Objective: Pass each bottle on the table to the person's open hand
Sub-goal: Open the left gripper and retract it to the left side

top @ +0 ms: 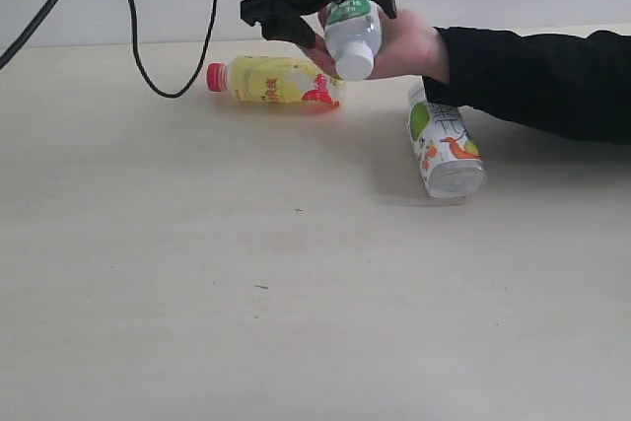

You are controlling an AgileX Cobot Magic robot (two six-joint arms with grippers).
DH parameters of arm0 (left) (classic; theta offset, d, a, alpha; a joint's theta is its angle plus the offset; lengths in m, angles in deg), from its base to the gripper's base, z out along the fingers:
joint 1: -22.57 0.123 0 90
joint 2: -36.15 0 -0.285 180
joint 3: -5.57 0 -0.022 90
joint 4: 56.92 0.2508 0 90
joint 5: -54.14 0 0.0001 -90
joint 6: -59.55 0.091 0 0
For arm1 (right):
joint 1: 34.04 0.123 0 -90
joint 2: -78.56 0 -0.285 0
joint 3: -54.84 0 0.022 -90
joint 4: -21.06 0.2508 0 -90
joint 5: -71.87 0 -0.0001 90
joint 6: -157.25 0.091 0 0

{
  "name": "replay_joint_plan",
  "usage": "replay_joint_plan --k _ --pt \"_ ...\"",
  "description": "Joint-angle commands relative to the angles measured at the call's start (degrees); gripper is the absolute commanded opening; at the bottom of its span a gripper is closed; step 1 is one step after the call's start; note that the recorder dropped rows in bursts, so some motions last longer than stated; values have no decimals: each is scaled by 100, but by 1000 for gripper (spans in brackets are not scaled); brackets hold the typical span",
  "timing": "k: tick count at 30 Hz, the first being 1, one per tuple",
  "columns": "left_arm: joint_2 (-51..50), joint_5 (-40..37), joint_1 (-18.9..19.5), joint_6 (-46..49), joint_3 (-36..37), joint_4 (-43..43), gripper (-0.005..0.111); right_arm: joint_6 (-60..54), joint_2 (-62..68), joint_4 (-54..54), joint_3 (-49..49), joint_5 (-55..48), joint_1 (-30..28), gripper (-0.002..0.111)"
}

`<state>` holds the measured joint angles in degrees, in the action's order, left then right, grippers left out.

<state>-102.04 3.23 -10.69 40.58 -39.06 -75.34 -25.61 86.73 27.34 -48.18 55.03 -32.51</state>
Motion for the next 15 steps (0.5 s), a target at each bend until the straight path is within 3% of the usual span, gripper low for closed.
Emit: replay_joint_plan --k 1,9,15 --pt "179 -478 11 583 -29 -44 93 -7 -39 -21 24 32 -24 0" --pt "596 -1905 -9 1806 -29 -255 93 -7 -39 -21 24 32 -24 0" --pt "1097 -1905 -255 2416 627 -526 93 -7 -39 -21 24 32 -24 0"
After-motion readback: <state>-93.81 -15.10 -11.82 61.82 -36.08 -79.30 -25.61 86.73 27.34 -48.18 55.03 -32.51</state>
